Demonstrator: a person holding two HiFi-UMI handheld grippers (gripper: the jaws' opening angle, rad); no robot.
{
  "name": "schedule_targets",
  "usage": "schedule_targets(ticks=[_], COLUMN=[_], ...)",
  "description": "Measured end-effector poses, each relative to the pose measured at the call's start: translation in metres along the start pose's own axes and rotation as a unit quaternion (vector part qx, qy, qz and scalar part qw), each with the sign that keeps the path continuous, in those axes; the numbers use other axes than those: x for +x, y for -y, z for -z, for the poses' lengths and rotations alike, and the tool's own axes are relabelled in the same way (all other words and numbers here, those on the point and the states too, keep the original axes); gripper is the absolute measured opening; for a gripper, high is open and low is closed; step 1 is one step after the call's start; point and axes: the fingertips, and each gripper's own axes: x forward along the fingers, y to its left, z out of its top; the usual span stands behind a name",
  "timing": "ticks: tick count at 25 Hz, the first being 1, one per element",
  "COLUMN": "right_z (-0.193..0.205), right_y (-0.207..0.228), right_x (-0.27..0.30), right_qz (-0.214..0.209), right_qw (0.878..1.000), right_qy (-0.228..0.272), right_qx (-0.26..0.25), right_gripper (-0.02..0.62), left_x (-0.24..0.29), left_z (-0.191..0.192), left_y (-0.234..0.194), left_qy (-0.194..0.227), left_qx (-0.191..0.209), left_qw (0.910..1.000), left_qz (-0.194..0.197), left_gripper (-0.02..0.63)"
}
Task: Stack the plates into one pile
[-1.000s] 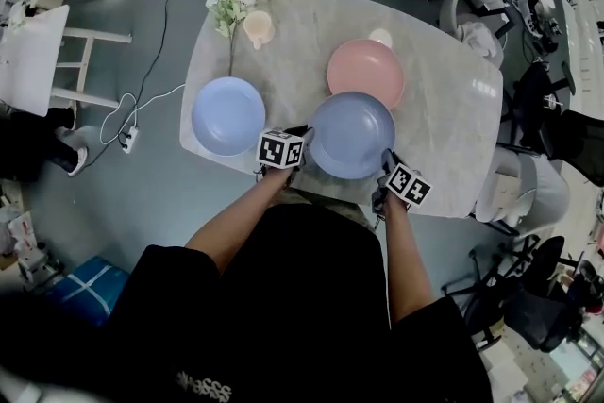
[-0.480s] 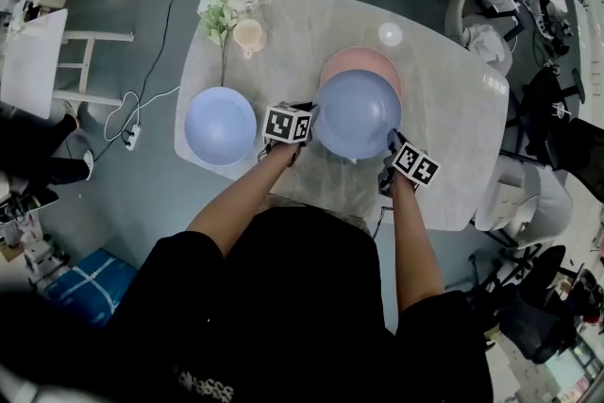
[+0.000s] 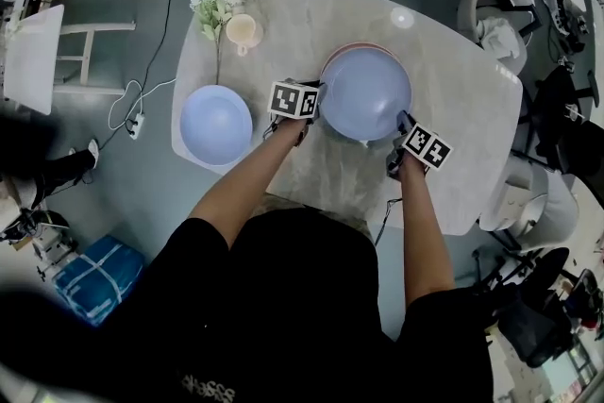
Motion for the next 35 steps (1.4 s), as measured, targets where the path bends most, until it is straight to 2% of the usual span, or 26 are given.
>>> schedule_targets(ticks=[5, 10, 15, 18, 21, 23, 25, 27, 29, 35], right_z=[-0.006, -0.008, -0.007, -0.008, -0.006, -0.004, -0.003, -0.003, -0.003, -0.002], right_y=[0.003, 0.005, 0.009, 0.008, 0.009, 0.008, 0.005, 0.001, -0.001, -0.002], right_x=[0.014, 0.022, 0.022, 0.023, 0.023, 0.023, 0.025, 0.028, 0.030, 0.030], right_qz=[-0.007, -0.005, -0.001, -0.005, -0.023, -0.034, -0.026, -0.008, 0.003, 0.016], right_qw=[1.000, 1.000, 0.999, 0.999, 0.999, 0.998, 0.994, 0.984, 0.976, 0.978], right_qy=[-0.003, -0.006, -0.005, 0.007, 0.019, 0.012, -0.007, -0.028, -0.037, -0.038], right_qx=[0.000, -0.017, -0.038, -0.033, -0.031, -0.054, -0.109, -0.176, -0.215, -0.206], right_gripper=[0.026, 0.025, 0.026, 0.026, 0.026, 0.026, 0.032, 0.047, 0.054, 0.057], left_x=[0.013, 0.018, 0.017, 0.016, 0.014, 0.013, 0.012, 0.011, 0.011, 0.007], left_z=[-0.002, -0.003, 0.001, 0.000, 0.000, 0.002, 0.004, 0.008, 0.011, 0.010], left_y=[-0.008, -0.011, -0.007, -0.005, -0.009, -0.016, -0.019, -0.020, -0.017, -0.008], left_qy=[-0.013, -0.010, -0.017, -0.013, -0.002, 0.005, 0.005, 0.002, 0.003, 0.012], left_qx=[0.025, 0.026, 0.051, 0.053, 0.047, 0.031, 0.023, 0.024, 0.024, 0.034], left_qw=[0.9996, 0.9993, 0.9982, 0.9982, 0.9985, 0.9990, 0.9992, 0.9992, 0.9993, 0.9992], left_qz=[-0.008, -0.024, -0.028, -0.023, -0.029, -0.032, -0.032, -0.032, -0.028, -0.020], left_gripper=[0.057, 0.057, 0.074, 0.106, 0.104, 0.105, 0.104, 0.106, 0.104, 0.105])
